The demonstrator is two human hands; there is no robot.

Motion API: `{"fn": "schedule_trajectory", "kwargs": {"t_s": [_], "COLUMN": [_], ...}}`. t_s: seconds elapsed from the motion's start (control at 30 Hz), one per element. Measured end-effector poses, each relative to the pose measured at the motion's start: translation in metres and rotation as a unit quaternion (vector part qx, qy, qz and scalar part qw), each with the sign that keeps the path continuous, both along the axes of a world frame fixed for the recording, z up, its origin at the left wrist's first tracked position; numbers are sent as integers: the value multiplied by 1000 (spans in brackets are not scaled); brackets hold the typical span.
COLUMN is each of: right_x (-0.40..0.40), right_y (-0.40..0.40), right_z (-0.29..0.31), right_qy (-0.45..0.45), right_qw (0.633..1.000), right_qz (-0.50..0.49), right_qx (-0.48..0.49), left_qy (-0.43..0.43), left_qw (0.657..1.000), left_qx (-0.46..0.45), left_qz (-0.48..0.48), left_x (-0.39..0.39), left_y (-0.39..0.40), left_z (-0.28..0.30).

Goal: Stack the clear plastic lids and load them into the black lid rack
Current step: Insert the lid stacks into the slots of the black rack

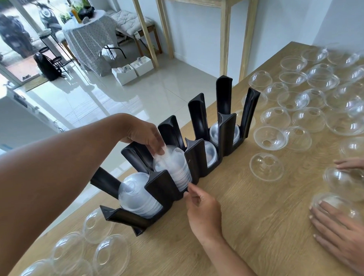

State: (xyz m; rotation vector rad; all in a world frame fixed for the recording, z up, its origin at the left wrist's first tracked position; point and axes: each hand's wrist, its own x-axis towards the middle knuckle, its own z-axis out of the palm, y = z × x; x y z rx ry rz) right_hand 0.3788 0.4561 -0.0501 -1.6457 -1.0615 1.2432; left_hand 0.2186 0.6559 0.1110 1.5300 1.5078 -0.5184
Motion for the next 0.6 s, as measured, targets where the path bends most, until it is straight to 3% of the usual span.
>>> {"fn": "schedule_trajectory", "kwargs": {"t_s": [0.37,0.6], "right_x": [8,28], "right_y": [-6,-27], "right_z": [14,38], "right_qy": [-31,-64], "right_qw": [999,996], "right_qz": [34,23], "right_qx": [10,55], "left_qy": [35,62], "left_qw": [998,979], "left_qx": [58,192], "left_qz": [2,-1], "left_x": [-3,-15], "left_y": [-10,-38], "left_z": [8,43]}}
